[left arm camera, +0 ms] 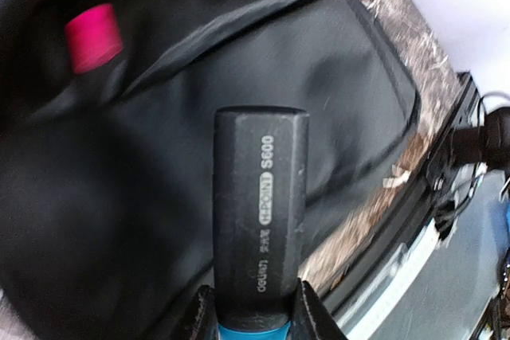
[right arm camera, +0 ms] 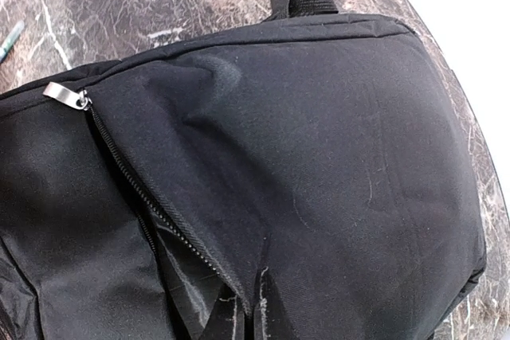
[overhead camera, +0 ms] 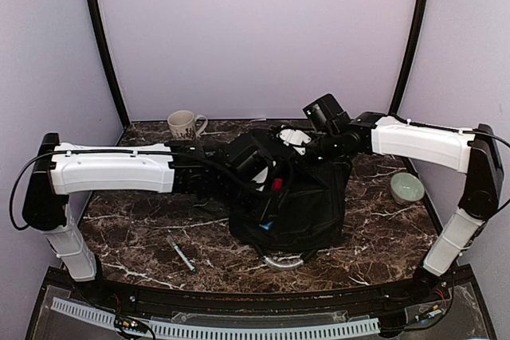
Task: Pack the student bag
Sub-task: Place the stationery in the student bag.
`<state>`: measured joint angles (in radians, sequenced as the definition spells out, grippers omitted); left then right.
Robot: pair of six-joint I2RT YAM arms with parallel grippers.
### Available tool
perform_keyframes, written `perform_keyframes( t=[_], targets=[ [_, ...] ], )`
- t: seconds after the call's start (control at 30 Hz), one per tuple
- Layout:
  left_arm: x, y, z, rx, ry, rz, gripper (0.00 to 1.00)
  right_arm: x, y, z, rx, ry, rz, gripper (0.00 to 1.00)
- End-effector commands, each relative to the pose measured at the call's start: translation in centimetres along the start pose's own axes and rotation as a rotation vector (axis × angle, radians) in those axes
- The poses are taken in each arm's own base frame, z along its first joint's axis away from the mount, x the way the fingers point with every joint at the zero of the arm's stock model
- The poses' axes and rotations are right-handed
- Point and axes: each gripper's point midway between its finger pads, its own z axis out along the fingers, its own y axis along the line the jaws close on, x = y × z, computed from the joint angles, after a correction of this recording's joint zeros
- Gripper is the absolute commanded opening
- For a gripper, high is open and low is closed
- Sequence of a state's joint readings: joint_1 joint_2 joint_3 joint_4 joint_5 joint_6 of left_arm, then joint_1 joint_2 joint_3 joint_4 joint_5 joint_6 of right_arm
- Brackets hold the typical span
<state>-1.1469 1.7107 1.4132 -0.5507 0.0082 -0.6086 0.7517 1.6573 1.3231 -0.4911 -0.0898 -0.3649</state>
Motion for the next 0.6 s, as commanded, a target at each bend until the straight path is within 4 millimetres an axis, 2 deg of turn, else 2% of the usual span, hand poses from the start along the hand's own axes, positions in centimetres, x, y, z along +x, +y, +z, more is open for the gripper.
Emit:
perform_keyframes(
  t=[0.0,0.1,0.23,0.43,0.57],
  targets=[
    [-3.8,-1.5,2.7,0.048,-0.078,-0.039,0.18,-4.3,-1.5,-2.1,0.022,-0.14,0.041,0.0],
    [-4.4,1.4,4.8,0.0,-0.081,-0.172,0.18,-4.3,-1.2,-2.2,0.002,-0.145,0.044,0.0],
    [-4.9,3.9,6.7,-0.013,-0.092,-0.247,0.19,-4.5,-0.8,-2.6,-0.017,-0.159,0.044,0.0],
    [-7.5,4.3,8.8,0.042,-0.155,-0.258,0.2,-4.6,-0.1,-2.5,-0.057,-0.175,0.051,0.0],
    [-8.4,3.2,10.0,0.101,-0.16,-0.262,0.2,-4.8,-0.1,-2.4,-0.06,-0.177,0.057,0.0]
  ],
)
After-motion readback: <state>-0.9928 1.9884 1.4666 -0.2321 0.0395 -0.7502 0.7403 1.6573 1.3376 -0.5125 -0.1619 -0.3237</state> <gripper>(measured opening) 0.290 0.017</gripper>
